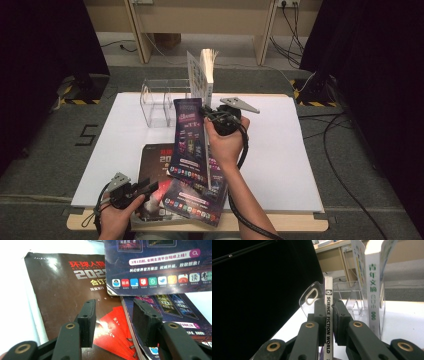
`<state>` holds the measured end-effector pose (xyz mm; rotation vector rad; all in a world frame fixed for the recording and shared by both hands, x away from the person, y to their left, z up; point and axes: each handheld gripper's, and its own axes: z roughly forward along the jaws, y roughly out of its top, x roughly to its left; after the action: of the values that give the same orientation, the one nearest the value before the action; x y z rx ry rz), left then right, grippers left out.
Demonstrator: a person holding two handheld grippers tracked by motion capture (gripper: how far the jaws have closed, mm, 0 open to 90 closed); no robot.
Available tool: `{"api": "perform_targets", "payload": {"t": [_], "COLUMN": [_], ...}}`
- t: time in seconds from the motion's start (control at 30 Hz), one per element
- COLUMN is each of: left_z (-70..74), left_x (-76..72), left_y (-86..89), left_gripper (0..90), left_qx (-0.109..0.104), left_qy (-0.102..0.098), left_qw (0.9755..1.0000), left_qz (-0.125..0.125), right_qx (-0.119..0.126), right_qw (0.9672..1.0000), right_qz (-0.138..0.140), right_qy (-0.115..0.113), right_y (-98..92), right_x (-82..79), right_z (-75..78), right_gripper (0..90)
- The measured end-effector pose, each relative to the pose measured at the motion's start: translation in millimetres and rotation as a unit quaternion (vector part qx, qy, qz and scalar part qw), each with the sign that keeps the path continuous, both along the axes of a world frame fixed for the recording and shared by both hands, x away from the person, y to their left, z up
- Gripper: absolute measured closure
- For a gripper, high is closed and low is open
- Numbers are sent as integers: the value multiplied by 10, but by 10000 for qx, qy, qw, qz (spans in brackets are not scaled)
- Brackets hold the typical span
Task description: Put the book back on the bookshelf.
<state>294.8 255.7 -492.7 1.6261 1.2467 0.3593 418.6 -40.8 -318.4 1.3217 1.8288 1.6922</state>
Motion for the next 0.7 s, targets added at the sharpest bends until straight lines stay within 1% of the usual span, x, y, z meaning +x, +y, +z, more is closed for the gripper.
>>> {"api": "perform_targets", "payload": {"t": [0.07, 0.23, 0.37, 0.6, 0.7], "left_z": [-4, -7, -6, -13, -15], "left_x": [-1, 2, -2, 0, -1], "left_y": [0, 2, 0, -1, -7], "left_gripper": [535, 536, 536, 536, 536], "left_qx": [-2, -1, -14, 2, -9], "left_qy": [8, -1, -2, 9, 2], "left_qw": [10000, 10000, 10000, 10000, 10000], "left_qz": [2, 2, 8, -7, 1], "right_qx": [11, 16, 17, -1, 12], "right_qw": [10000, 9999, 9997, 9993, 9993], "right_qz": [-14, -38, -87, -162, -166], "right_qy": [-82, -120, -236, -343, -339], "right_y": [17, 35, 75, 129, 144], "right_x": [18, 47, 91, 155, 187], "right_z": [22, 61, 115, 181, 195], "right_gripper": [837, 837, 837, 837, 837]}}
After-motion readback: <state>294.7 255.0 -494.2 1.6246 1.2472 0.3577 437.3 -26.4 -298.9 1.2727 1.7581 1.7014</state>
